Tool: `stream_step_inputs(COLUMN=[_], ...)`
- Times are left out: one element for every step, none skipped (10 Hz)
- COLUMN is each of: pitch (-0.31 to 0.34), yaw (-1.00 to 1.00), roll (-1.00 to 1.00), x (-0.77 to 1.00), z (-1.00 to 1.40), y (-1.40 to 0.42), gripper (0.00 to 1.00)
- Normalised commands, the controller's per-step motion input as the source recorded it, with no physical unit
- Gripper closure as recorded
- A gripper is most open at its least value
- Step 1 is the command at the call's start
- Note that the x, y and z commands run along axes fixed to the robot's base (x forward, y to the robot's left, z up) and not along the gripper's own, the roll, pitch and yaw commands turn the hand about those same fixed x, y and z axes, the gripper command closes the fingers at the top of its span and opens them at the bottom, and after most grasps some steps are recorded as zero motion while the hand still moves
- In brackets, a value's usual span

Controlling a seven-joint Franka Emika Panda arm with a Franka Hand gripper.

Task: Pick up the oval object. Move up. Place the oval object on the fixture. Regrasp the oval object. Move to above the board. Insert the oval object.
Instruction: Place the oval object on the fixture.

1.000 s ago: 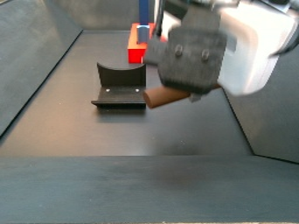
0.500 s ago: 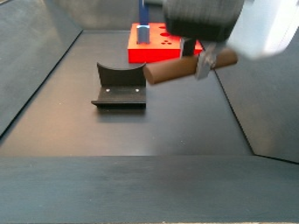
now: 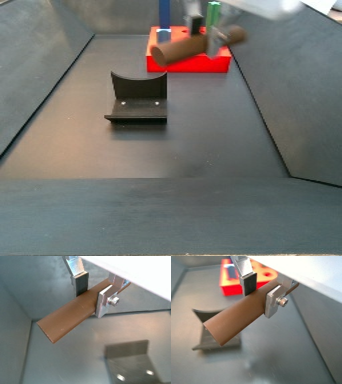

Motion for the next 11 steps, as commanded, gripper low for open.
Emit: stream_step_inputs(pitch=[0.147,0.168,0.184,0.202,0.22,0.251,0.274,0.314,0.338,0.387,0.351], yaw=[1.0,1.0,1.0,1.0,1.0,1.0,1.0,1.0,1.0,0.98,0.82], roll=[0.07,0.08,0.09,0.09,0.11,0.13,0.15,0.18,0.2,0.24,0.23], x=[1.0,1.0,1.0,1.0,1.0,1.0,1.0,0.88,0.83,0.72,0.67], z=[0.05,0.04,0.03,0.03,0.03,0.02,0.02,0.01,0.01,0.01,0.01], y=[-0.77,-0.62,-0.5,-0.41,-0.34,-0.24,-0.19,-0.11,-0.08,-0.05,-0.03], gripper=[1.0,1.0,1.0,1.0,1.0,1.0,1.0,1.0,1.0,1.0,1.0])
